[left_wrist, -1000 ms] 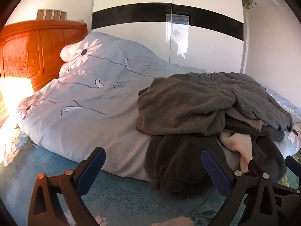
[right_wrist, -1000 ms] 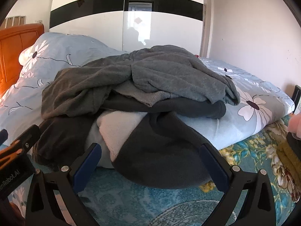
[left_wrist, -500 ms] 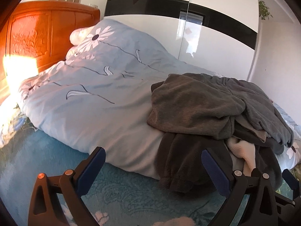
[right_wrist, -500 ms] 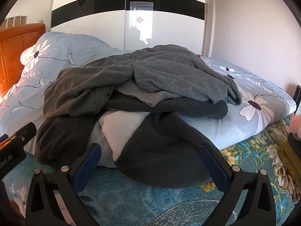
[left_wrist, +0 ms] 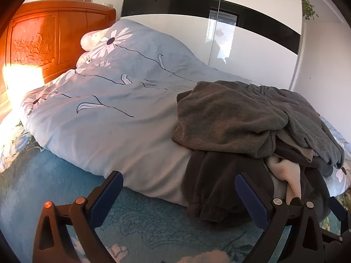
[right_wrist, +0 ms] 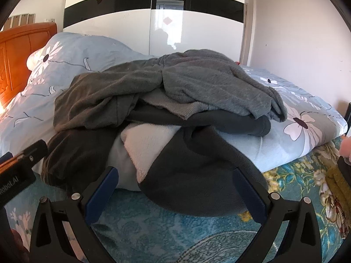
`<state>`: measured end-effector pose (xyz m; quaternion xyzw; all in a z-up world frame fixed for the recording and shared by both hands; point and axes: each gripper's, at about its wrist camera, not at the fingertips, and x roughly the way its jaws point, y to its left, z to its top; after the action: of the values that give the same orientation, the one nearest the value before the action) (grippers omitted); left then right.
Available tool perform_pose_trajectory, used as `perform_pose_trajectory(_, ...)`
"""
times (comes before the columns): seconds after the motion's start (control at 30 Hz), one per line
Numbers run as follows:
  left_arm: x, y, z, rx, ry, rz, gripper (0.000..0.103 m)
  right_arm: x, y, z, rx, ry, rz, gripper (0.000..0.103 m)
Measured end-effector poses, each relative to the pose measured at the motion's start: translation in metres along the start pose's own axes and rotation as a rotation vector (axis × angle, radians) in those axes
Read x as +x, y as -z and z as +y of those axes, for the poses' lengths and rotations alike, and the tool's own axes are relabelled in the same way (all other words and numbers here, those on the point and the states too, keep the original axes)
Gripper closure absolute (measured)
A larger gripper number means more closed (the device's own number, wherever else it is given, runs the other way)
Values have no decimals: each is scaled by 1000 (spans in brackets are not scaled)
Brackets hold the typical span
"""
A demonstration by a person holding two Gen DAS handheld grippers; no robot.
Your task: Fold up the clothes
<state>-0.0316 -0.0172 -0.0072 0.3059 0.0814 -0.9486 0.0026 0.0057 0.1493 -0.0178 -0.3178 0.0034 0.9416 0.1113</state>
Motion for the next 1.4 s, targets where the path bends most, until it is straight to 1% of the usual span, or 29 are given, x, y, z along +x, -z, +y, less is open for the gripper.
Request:
perform_pose_trajectory(0.13, -1, -1, 6, -22, -1, 2, 0, 0, 2, 2, -15, -5, 5, 0)
perform_pose_trajectory(0.2, -4, -3, 7, -19, -14, -15, 0, -2, 0, -2, -2, -21, 0, 0)
perform_pose_trajectory(0.3, -8, -6, 9, -7, -24, -27, 0, -14, -16, -17, 22, -33, -50, 0)
perform_pose_trajectory(0.33, -9, -7, 9, -2, -29, -29, 0, -12, -27, -21, 6, -40, -64, 0)
perform_pose_trajectory(0.4, -12, -10, 9, 8, -39, -35, 0, -4, -54, -28, -44, -60, -87, 0)
perform_pose_trajectory(0.5, -18, -13, 9, 22, -57, -68, 0, 14, -95, -22, -199, -39, -97, 0)
perform_pose_trajectory(0.53, -18, -14, 10, 25, -62, -70, 0, 23, -108, -16, -262, -19, -88, 0)
perform_pose_trajectory(0.6, -15, -14, 12, 22, -63, -56, 0, 45, -123, -2, -382, 18, -48, 0)
perform_pose_trajectory(0.63, -14, -14, 14, 14, -59, -50, 0, 55, -126, 6, -441, 31, -24, 3)
perform_pose_trajectory(0.67, -13, -14, 15, 6, -55, -44, 0, 64, -127, 13, -489, 39, -3, 8)
perform_pose_trajectory(0.7, -12, -15, 17, -1, -52, -39, 0, 75, -126, 18, -516, 40, 40, 28)
perform_pose_trajectory(0.73, -13, -15, 18, -7, -51, -40, 0, 86, -125, 23, -537, 38, 92, 55)
perform_pose_trajectory(0.77, -13, -15, 19, -12, -51, -42, 0, 97, -124, 28, -557, 37, 144, 67)
perform_pose_trajectory(0.8, -14, -15, 20, -17, -50, -42, 0, 103, -126, 28, -533, 28, 184, 78)
perform_pose_trajectory(0.83, -14, -14, 21, -17, -51, -38, 0, 108, -129, 26, -491, 17, 218, 83)
perform_pose_trajectory(0.87, -14, -14, 22, -18, -51, -35, 0, 106, -135, 22, -446, 18, 219, 92)
perform_pose_trajectory(0.9, -14, -13, 24, -19, -51, -30, 0, 98, -144, 18, -414, 34, 194, 97)
perform_pose_trajectory(0.97, -16, -15, 28, -39, -41, -24, 0, 77, -161, 11, -373, 58, 144, 97)
perform_pose_trajectory(1.1, -32, -23, 37, -87, -6, -34, 0, 8, -183, 6, -395, 44, 23, 97)
perform_pose_trajectory(1.17, -49, -27, 38, -72, 6, -53, 0, -29, -190, 5, -406, 33, -39, 97)
perform_pose_trajectory(1.27, -81, -34, 42, -29, 6, -84, 0, -87, -184, 0, -379, 3, -104, 97)
perform_pose_trajectory(1.3, -91, -36, 44, -19, 1, -90, 0, -104, -179, -2, -365, -11, -113, 97)
perform_pose_trajectory(1.4, -124, -35, 61, 4, -9, -93, 0, -148, -162, -11, -337, -64, -104, 97)
